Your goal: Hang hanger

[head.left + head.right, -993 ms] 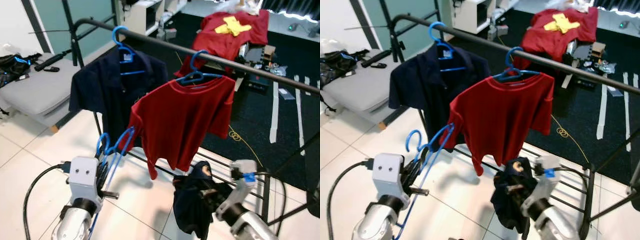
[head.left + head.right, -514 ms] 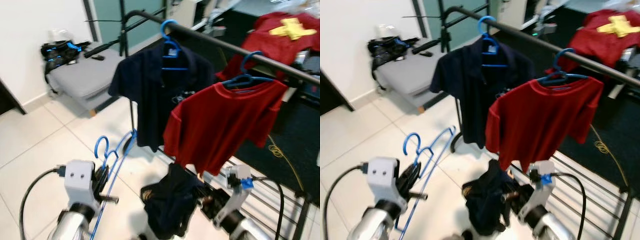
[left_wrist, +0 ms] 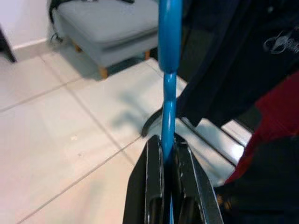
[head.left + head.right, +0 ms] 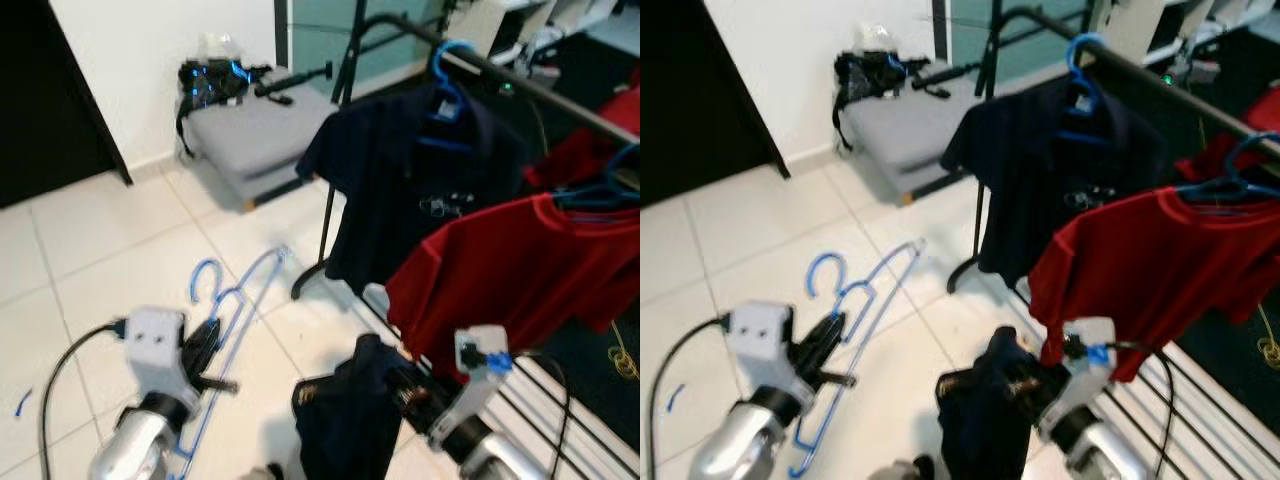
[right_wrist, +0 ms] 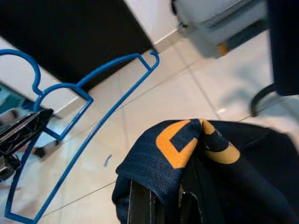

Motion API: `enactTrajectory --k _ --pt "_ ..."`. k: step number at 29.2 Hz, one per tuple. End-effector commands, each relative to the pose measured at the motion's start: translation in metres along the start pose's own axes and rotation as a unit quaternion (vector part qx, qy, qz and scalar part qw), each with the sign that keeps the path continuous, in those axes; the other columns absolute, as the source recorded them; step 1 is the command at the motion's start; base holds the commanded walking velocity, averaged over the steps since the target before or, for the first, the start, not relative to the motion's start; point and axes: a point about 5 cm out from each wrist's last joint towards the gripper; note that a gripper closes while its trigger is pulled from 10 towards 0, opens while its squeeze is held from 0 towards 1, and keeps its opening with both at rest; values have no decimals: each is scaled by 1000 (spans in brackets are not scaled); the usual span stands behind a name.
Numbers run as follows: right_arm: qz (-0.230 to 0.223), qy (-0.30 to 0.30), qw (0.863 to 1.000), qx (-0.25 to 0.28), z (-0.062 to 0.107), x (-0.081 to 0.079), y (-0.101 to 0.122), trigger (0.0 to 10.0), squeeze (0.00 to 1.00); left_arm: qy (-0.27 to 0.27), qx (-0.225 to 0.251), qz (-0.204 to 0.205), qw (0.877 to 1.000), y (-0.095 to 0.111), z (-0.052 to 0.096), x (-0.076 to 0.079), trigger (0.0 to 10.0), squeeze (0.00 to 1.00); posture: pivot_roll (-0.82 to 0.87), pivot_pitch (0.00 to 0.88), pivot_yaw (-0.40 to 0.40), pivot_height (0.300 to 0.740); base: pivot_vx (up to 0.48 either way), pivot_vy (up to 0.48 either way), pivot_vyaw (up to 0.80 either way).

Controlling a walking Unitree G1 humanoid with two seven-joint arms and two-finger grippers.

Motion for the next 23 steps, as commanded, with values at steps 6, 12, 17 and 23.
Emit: enactTrajectory --k 6,12,17,23 --pt "-5 13 1000 -6 -2 -3 0 10000 0 -21 -4 14 1000 -3 -5 5 10000 0 41 204 -40 740 0 0 719" --pt "-10 4 1000 -1 2 0 1 10000 0 -20 -8 5 1000 -4 -8 5 10000 0 26 205 -26 740 0 0 719" --pt "-13 -2 1000 3 5 1 1 10000 0 -21 -12 2 1000 -6 -8 4 10000 0 24 207 -21 740 0 0 719" --pt "-18 -4 1000 4 6 2 1 10000 0 -27 -16 2 999 -7 -10 4 10000 0 21 204 -20 740 0 0 706"
Point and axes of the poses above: a point about 5 cm out from each wrist's last joint towards the gripper, its own z axis pointing back from the gripper into the wrist, its own y axis along the axis of the wrist's last joint, x = y × z, and after that the axes turned 14 degrees about -z, right-handed
